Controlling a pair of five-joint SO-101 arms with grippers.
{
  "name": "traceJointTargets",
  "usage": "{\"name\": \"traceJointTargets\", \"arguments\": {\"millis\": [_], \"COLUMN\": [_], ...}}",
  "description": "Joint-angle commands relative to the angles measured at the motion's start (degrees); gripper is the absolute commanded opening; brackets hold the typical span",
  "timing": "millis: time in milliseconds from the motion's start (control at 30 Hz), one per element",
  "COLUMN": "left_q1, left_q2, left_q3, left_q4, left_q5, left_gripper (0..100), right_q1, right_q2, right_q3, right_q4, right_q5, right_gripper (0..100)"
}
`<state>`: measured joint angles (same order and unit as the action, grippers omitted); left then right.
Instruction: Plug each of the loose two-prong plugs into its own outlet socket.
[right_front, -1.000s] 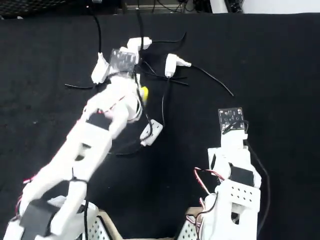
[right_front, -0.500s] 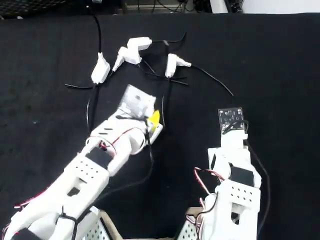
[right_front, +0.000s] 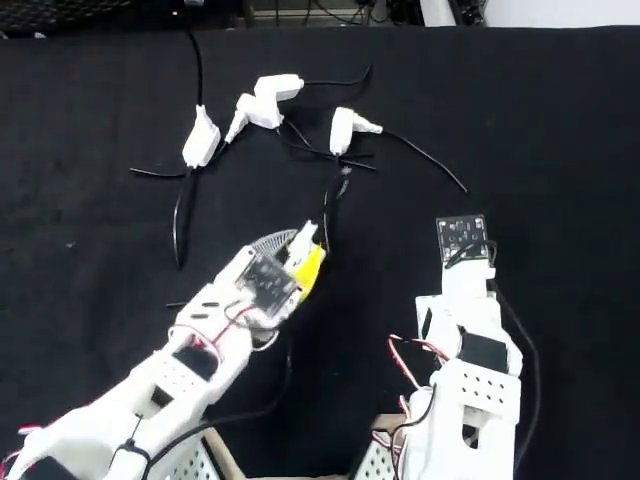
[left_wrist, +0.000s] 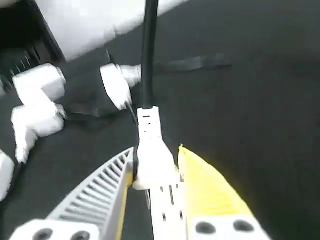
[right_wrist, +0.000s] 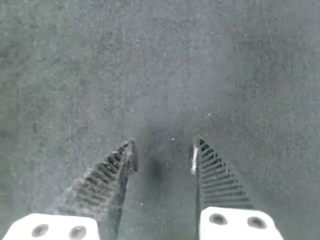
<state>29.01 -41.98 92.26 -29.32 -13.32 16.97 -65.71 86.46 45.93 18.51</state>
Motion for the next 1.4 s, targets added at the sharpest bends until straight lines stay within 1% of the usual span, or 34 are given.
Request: {"name": "traceJointTargets", "arguments": {"millis": [0, 133, 233, 400, 567, 767, 967, 1000, 1067, 1133, 1233, 1300, 1367], "left_q1": [0.2, 0.7, 2.1, 2.9, 3.0, 4.6, 4.5, 4.5, 4.4, 2.2, -0.3, -0.9, -0.7], "left_q2": [-1.2, -1.1, -1.1, -1.1, -1.3, -1.1, -1.1, -1.1, -1.6, -1.8, -1.2, -1.8, -1.8], "left_q3": [0.3, -0.2, 0.2, 1.4, 2.8, 4.2, 4.2, 4.2, 4.2, 3.4, 1.6, 1.2, 1.0], "left_q4": [-7.0, -5.6, -5.8, -6.0, -6.0, -6.1, -7.4, -7.4, -7.6, -8.3, -12.4, -13.2, -13.4], "left_q5": [0.8, 0.8, 0.4, 0.2, -4.6, -4.8, -4.4, -4.0, -0.6, 2.5, 8.5, 12.4, 14.3], "left_gripper": [3, 3, 3, 3, 3, 3, 3, 3, 3, 3, 3, 3, 3], "right_q1": [-1.0, -1.7, -2.9, -3.0, -3.0, -3.0, -3.0, -3.0, -3.0, -2.8, -2.0, 1.5, 5.6], "right_q2": [-0.8, -0.8, -0.8, -0.8, -0.8, -0.8, -0.8, -0.8, -0.8, -0.8, -0.8, -0.8, -0.8], "right_q3": [-0.1, -0.1, 0.0, 0.2, 0.2, 0.2, 0.2, 0.2, 0.2, 0.1, -0.2, -1.3, -2.5], "right_q4": [-0.9, -0.9, -0.9, -0.9, -0.9, -0.9, -0.9, -0.9, -0.9, -0.9, -0.6, -0.4, -0.7], "right_q5": [-0.4, -0.4, -0.4, -0.4, -0.4, -0.4, -0.4, -0.4, -0.4, -0.4, -0.4, -0.6, -2.9], "right_gripper": [17.7, 17.7, 17.7, 17.7, 17.7, 17.7, 17.7, 17.7, 17.7, 17.7, 17.7, 17.7, 17.7]}}
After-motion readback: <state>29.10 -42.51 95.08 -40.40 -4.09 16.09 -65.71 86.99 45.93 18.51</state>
